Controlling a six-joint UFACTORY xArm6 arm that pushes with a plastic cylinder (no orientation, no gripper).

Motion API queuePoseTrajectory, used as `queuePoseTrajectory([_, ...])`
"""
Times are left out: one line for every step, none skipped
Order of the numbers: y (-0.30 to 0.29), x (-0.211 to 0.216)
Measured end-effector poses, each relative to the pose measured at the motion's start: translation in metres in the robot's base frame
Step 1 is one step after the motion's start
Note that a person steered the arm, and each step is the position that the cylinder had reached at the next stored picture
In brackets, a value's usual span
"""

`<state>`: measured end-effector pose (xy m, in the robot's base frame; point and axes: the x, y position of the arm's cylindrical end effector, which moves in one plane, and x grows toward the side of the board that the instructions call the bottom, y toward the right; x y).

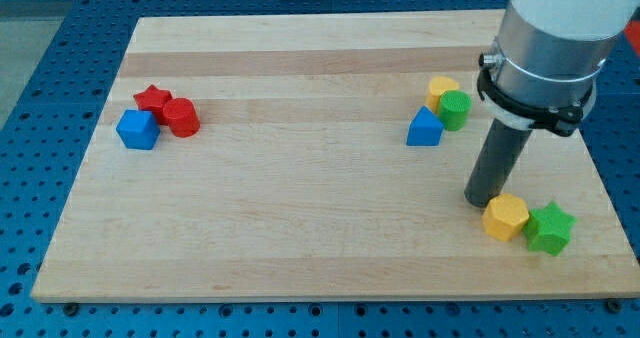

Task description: Point your arm to the center

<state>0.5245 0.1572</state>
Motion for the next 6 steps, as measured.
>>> queuePoseTrajectory([0.0, 0.009])
queuePoseTrajectory([-0.001, 0.012])
queuePoseTrajectory([-0.033, -0.014])
queuePoseTrajectory([-0.084, -0.045])
queuePoseTrajectory([-0.131, -0.079])
queuePoseTrajectory([-0.135, -0.108])
